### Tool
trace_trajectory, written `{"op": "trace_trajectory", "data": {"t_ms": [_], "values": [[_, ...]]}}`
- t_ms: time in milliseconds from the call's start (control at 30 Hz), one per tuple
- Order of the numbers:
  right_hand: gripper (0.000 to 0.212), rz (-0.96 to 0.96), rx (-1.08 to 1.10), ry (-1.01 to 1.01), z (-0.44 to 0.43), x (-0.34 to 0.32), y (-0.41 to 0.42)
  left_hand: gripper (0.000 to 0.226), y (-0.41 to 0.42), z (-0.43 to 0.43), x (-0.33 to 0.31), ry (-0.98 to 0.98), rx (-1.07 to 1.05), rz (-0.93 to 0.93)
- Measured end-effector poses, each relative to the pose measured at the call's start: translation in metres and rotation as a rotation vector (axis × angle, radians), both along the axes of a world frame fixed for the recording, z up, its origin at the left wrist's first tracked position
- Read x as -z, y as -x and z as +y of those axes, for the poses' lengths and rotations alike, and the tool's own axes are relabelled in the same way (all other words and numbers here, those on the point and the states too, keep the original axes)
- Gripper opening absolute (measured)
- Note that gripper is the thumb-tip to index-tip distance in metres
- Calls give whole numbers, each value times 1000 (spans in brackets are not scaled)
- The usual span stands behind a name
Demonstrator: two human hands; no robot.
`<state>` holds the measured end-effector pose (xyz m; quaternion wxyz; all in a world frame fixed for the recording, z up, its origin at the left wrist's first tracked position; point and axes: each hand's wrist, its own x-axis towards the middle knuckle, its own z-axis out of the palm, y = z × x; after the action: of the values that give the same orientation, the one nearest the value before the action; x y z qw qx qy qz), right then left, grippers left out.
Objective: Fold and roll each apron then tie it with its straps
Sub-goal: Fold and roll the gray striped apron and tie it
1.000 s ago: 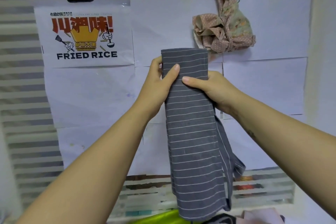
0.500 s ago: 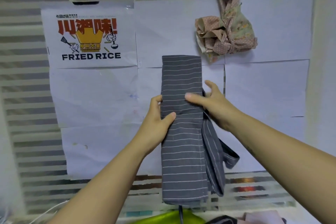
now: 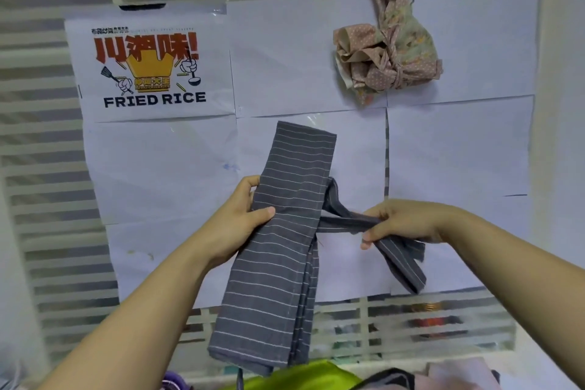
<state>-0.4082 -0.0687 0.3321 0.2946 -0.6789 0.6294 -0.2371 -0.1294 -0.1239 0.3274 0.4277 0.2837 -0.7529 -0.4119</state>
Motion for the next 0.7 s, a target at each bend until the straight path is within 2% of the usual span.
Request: {"op": "trace_trajectory", "data": {"t_ms": [67, 100, 167, 200, 267, 300, 333, 400, 467, 567, 633, 700], "values": [[8, 190, 84, 80, 0, 11, 2, 37, 0, 0, 3, 1, -29, -8], [19, 251, 118, 114, -1, 18, 0, 37, 1, 0, 4, 4, -49, -12], [47, 258, 188, 206, 2, 29, -8, 37, 4, 1, 5, 20, -107, -33], [51, 205, 218, 285, 5, 34, -14, 37, 6, 1, 5, 34, -139, -50], [26, 35, 250, 494, 12, 42, -29, 39, 11, 2, 4, 65, -190, -90], [11, -79, 245, 525, 16, 46, -37, 39, 12, 3, 4, 78, -208, -104], [11, -201, 197, 473, 19, 49, -44, 39, 15, 3, 3, 89, -221, -113], [45, -393, 51, 187, 21, 57, -56, 39, 20, 4, 1, 109, -229, -112], [75, -494, -60, -73, 20, 63, -66, 40, 24, 6, -2, 130, -230, -99], [73, -745, -134, -157, 16, 61, -76, 40, 27, 10, -5, 141, -190, -62], [65, -926, -137, -104, 13, 53, -81, 39, 27, 13, -7, 142, -157, -33], [57, -977, -125, -26, 12, 42, -85, 38, 27, 16, -7, 156, -136, -13]]}}
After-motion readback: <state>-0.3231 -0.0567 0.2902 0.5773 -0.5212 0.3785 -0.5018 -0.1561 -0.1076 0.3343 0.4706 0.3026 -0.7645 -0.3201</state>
